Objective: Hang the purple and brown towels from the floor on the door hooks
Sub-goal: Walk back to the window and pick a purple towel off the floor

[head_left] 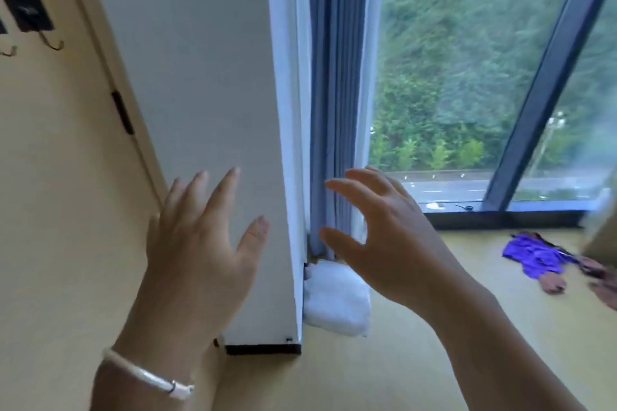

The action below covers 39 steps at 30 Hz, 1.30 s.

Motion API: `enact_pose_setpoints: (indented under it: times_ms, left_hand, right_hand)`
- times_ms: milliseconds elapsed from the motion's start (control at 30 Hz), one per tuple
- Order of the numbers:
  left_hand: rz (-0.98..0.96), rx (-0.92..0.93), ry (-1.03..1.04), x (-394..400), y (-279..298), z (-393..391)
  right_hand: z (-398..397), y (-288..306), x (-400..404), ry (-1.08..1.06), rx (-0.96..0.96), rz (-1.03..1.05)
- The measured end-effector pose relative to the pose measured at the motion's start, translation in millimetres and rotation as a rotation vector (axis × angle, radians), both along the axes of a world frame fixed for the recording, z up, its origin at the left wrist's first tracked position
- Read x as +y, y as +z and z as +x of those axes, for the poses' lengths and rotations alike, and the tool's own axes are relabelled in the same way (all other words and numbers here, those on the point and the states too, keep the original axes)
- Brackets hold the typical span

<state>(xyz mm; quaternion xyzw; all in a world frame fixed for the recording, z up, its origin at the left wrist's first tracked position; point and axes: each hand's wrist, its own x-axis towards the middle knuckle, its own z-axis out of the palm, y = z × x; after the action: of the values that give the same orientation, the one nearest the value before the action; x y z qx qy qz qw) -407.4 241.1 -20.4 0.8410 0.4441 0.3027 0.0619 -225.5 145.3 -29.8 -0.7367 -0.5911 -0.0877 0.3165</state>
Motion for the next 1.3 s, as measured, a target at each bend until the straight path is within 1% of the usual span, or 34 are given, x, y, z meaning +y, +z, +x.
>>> enact_pose_setpoints:
  times_ms: [100,233,433,567,700,833,967,1067,1300]
  left_hand:
    - [-0.022,-0.005,-0.203,-29,3,63]
    - [-0.049,-0.001,-0.401,-82,6,134]
    - [-0.005,0.015,-0.715,-180,9,243]
    - [0.009,0.005,-0.901,-255,6,313]
    - [0.005,0.031,-1.083,-327,-6,369]
    - [-0.006,0.082,-1.233,-400,-15,412]
    - [0.008,0.103,-1.401,-468,-16,447]
    - [0.010,0.106,-1.505,-507,-21,471]
    - [-0.001,0.184,-1.680,-571,-38,541]
  right_hand:
    - [41,-4,-56,-0.170,0.012,0.005]
    - [88,-3,-136,-0.360,0.066,0.042]
    - [151,8,-258,-0.598,0.046,0.121]
    - [191,5,-339,-0.764,0.053,0.111]
    - [216,-2,-426,-0.962,0.055,0.084]
    - [223,-6,-502,-1.143,0.045,0.073]
    - [227,-12,-562,-1.301,0.032,0.050]
    - [234,-18,-597,-1.397,0.056,0.072]
    - [266,-40,-647,-1.614,0.120,0.079]
